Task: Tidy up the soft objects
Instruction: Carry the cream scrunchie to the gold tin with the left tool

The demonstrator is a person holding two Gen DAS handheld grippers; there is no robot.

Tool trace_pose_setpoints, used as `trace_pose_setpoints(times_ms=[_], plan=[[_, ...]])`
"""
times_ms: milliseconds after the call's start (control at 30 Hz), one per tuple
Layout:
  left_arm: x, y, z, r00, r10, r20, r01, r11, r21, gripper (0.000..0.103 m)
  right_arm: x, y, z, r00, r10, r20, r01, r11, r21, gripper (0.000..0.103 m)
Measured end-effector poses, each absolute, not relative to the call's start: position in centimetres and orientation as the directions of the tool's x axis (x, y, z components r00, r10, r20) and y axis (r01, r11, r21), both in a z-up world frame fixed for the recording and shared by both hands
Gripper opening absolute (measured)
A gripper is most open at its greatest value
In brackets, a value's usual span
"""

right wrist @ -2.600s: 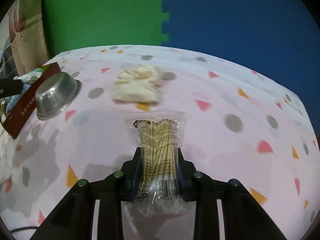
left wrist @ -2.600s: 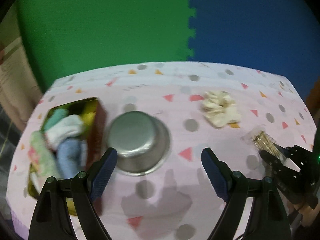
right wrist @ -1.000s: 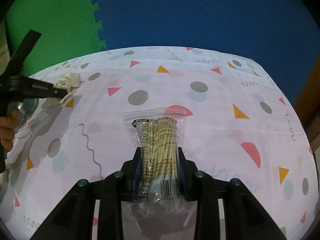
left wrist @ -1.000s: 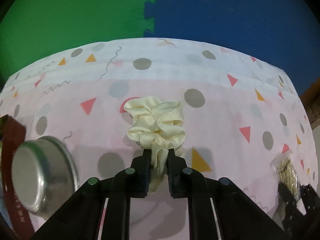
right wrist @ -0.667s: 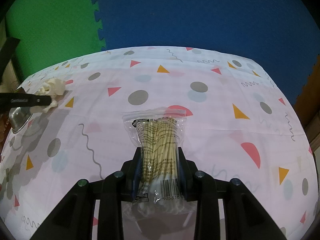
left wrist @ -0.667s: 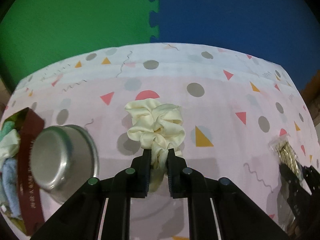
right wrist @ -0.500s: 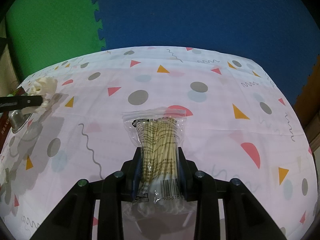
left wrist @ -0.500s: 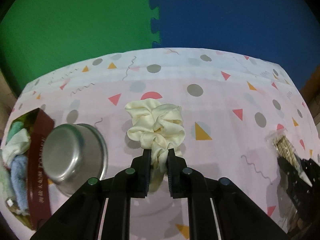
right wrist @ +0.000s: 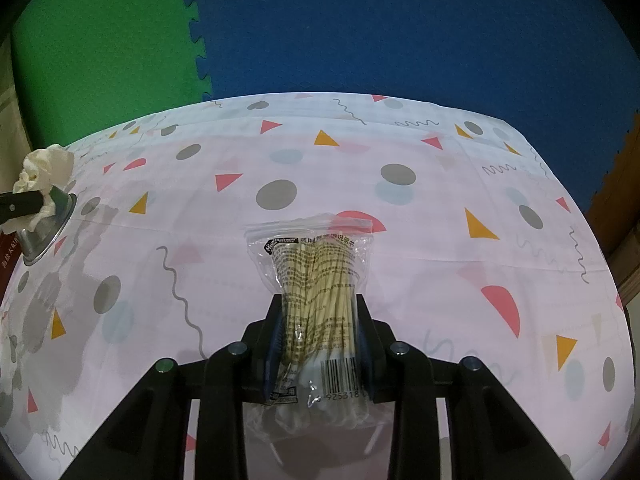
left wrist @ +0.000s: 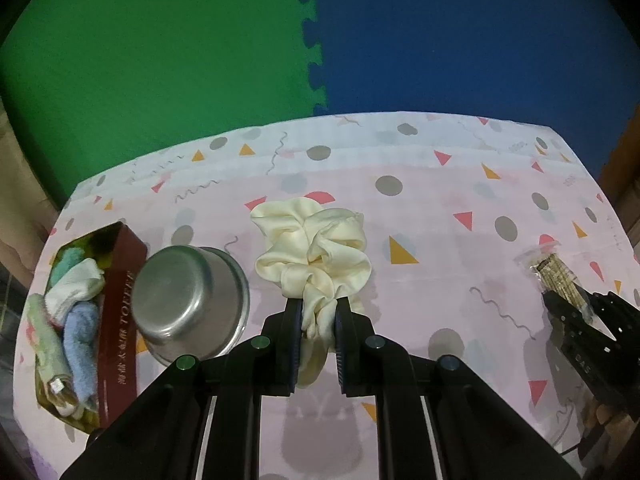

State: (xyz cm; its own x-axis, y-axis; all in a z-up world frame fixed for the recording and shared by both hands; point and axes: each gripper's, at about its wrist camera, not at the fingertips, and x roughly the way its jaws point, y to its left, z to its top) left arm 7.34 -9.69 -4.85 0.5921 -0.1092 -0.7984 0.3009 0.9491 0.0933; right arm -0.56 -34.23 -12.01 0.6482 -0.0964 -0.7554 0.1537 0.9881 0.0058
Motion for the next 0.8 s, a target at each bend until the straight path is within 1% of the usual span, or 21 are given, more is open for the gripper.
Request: trace_pose_setpoints(times_ms=[133,300,800], plan=[[6.7,-9.6,-3.9,0.618,-0.095,-0.781,0.298,0.947,0.120,0.013,-0.6,-34.2,-12.0,0.648,-0.097,-0.755,0.154,0.988,0.006,0.033],[6.1,-9.0,-2.9,0.629,-0.105,-0.771,0.294,0.949,0.111,0.013,-0.6,-34.2,-12.0,0.648,-0.097,-0.755,0.154,0.988,0.005,0.033],[5.6,-5.5,-0.5,0.660,-0.071,-0.748,0.244,0.962,0.124,0.013,-0.6,-34.2,-12.0,0.647,-0.100,-0.756,0.154,0.988,0.001,0.033]])
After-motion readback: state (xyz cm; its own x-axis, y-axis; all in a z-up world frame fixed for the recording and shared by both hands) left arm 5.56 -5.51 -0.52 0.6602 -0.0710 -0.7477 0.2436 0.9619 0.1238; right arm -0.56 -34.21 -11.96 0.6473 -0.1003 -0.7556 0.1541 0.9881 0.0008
